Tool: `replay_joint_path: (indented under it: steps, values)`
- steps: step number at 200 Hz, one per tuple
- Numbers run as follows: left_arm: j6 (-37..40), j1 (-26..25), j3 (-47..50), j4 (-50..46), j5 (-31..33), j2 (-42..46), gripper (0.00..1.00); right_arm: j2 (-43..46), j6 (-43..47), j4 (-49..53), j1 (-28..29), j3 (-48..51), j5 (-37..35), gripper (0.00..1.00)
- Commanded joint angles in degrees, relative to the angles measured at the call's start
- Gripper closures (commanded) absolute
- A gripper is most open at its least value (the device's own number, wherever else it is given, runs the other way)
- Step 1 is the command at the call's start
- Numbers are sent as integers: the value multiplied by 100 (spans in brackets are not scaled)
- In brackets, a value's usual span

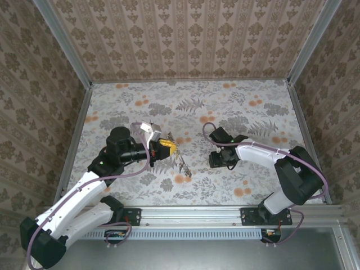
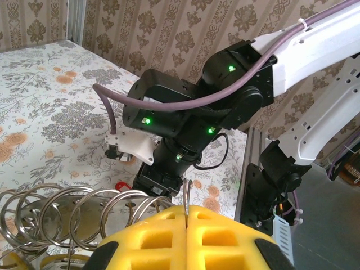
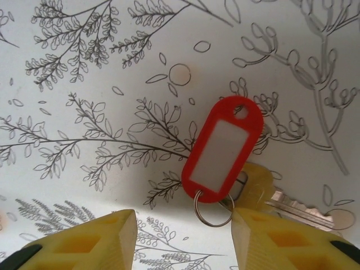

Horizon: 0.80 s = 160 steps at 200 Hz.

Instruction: Put the keys on the keyring

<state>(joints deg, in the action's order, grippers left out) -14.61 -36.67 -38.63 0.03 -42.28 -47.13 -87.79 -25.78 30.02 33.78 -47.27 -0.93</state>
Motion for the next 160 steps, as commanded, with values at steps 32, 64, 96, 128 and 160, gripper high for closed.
replay_joint_path:
  steps: [32,64,96,128,160]
  values:
    - [-88,37,35,291,-155,148,100,-130,967,1893,661,-1395,-1990,49]
    - [-112,37,32,349,-210,138,100,-644,1919,2959,779,-2199,-2187,48]
    - [-20,20,-17,184,-149,176,100,-1100,2563,3241,891,-2376,-1656,51]
    - [4,10,-22,172,-126,209,100,-1135,2932,3019,913,-2134,-1401,54]
    - [29,10,-52,105,-111,214,100,-1131,3154,2519,886,-1842,-1328,59]
